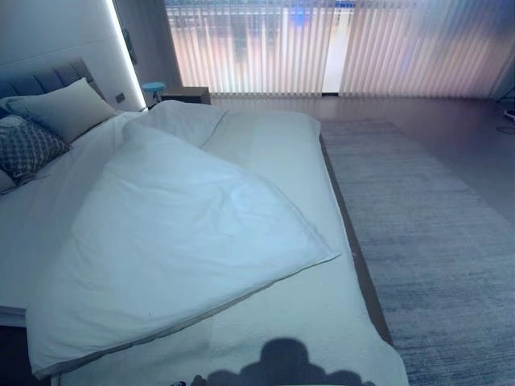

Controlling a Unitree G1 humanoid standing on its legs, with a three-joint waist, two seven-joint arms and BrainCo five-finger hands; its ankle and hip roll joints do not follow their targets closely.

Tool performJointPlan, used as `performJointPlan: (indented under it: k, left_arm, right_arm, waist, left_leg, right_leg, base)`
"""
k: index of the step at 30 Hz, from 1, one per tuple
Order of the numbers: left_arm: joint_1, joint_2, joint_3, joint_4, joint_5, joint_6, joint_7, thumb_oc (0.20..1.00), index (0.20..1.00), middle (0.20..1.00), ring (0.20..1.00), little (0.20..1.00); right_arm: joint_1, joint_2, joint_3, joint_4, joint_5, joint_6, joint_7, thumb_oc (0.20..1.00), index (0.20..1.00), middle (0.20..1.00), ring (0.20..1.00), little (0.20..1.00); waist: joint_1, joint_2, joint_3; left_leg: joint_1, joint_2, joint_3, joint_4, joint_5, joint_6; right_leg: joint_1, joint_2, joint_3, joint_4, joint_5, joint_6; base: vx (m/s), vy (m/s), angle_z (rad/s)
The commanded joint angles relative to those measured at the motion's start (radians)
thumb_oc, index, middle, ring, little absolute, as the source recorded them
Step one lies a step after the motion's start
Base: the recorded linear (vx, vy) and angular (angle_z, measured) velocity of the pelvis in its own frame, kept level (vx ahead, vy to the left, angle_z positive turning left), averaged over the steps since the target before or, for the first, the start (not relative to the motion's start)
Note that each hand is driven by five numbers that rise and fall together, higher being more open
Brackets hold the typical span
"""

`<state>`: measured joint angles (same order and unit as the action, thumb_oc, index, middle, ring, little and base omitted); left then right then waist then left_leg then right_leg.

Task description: Make the bed

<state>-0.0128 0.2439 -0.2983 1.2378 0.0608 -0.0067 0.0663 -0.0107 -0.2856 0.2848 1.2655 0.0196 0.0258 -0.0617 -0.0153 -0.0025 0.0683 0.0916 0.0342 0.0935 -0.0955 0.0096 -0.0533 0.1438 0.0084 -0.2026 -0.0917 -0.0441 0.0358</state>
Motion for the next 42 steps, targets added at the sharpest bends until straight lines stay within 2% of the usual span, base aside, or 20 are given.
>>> performJointPlan:
  k: [1,6,14,22,28,31,32,34,37,42]
  left_arm:
    - [-0.089,0.000,-0.033,0.026,-0.010,-0.015,-0.012,1.000,1.000,1.000,1.000,1.000]
    - [-0.072,-0.006,-0.006,0.050,-0.029,-0.007,-0.007,1.000,1.000,1.000,1.000,1.000]
    - [-0.049,-0.030,0.074,0.066,-0.165,-0.009,0.001,1.000,1.000,1.000,1.000,1.000]
    - [-0.085,-0.034,0.077,0.050,-0.259,-0.010,-0.010,1.000,1.000,1.000,1.000,1.000]
    - [-0.169,-0.030,0.048,0.000,-0.357,-0.017,0.002,1.000,1.000,1.000,1.000,1.000]
    - [-0.258,-0.026,0.027,-0.042,-0.445,-0.032,0.045,1.000,1.000,1.000,1.000,1.000]
    - [-0.259,-0.026,0.027,-0.042,-0.445,-0.032,0.045,1.000,1.000,1.000,1.000,1.000]
    - [-0.315,-0.026,0.008,-0.042,-0.489,-0.036,0.070,1.000,1.000,1.000,1.000,1.000]
    - [-0.328,-0.028,-0.010,-0.054,-0.506,-0.034,0.082,1.000,1.000,1.000,1.000,1.000]
    - [-0.337,-0.032,-0.028,-0.051,-0.529,-0.027,0.089,1.000,1.000,1.000,1.000,1.000]
  right_arm:
    - [-0.065,0.007,0.027,0.031,-0.004,-0.006,-0.003,1.000,1.000,1.000,1.000,1.000]
    - [-0.059,0.011,0.008,0.032,0.018,-0.006,-0.006,1.000,1.000,1.000,1.000,1.000]
    - [-0.066,0.036,-0.086,-0.014,0.220,-0.030,-0.021,1.000,1.000,1.000,1.000,1.000]
    - [-0.130,0.036,-0.105,-0.117,0.374,-0.046,-0.036,1.000,1.000,1.000,1.000,1.000]
    - [-0.241,0.018,-0.100,-0.181,0.507,-0.048,-0.056,1.000,1.000,1.000,1.000,1.000]
    - [-0.342,0.032,-0.099,-0.235,0.656,-0.070,-0.093,1.000,1.000,1.000,1.000,1.000]
    - [-0.343,0.032,-0.099,-0.235,0.657,-0.070,-0.093,1.000,1.000,1.000,1.000,1.000]
    - [-0.421,0.044,-0.093,-0.280,0.763,-0.092,-0.119,1.000,1.000,1.000,1.000,1.000]
    - [-0.482,0.048,-0.096,-0.300,0.840,-0.107,-0.145,1.000,1.000,1.000,1.000,1.000]
    - [-0.641,0.020,-0.109,-0.234,0.885,-0.114,-0.188,1.000,1.000,1.000,1.000,1.000]
  waist:
    - [-0.016,-0.019,0.036]
    - [-0.015,-0.019,0.040]
    - [-0.014,-0.013,0.045]
    - [-0.013,-0.003,0.067]
    - [-0.011,0.010,0.098]
    - [-0.012,0.018,0.144]
    - [-0.012,0.018,0.143]
    - [-0.009,0.019,0.171]
    - [0.000,0.020,0.186]
    - [0.021,0.025,0.211]
  left_leg:
    - [0.033,-0.059,0.003,0.008,-0.033,0.014]
    - [0.036,-0.057,0.006,0.008,-0.033,0.014]
    - [0.034,-0.054,0.008,0.008,-0.034,0.011]
    - [0.019,-0.054,0.006,0.008,-0.032,0.010]
    - [-0.017,-0.056,0.004,0.008,-0.022,0.008]
    - [-0.076,-0.058,0.000,0.008,0.003,0.004]
    - [-0.077,-0.058,0.000,0.008,0.003,0.005]
    - [-0.132,-0.058,0.000,0.008,0.024,0.002]
    - [-0.168,-0.060,0.000,0.008,0.036,0.002]
    - [-0.230,-0.061,-0.001,0.008,0.052,0.000]
  right_leg:
    - [-0.026,-0.042,0.069,0.011,0.054,0.074]
    - [-0.020,-0.041,0.069,0.008,0.055,0.073]
    - [-0.020,-0.040,0.065,0.004,0.049,0.073]
    - [-0.032,-0.041,0.061,0.004,0.048,0.072]
    - [-0.063,-0.049,0.056,0.004,0.055,0.074]
    - [-0.124,-0.053,0.052,0.015,0.071,0.074]
    - [-0.126,-0.053,0.052,0.015,0.071,0.074]
    - [-0.188,-0.055,0.054,0.028,0.085,0.071]
    - [-0.222,-0.055,0.055,0.025,0.096,0.071]
    - [-0.281,-0.058,0.060,0.020,0.113,0.071]
  base:
    - [0.00,0.000,0.00]
    - [0.01,-0.001,0.00]
    - [0.03,0.001,-0.01]
    - [0.00,0.001,0.00]
    - [-0.02,0.005,0.01]
    - [-0.09,0.008,0.02]
    - [-0.12,0.005,0.11]
    - [-0.08,-0.005,0.14]
    - [-0.01,-0.003,0.03]
    - [0.00,0.000,0.00]
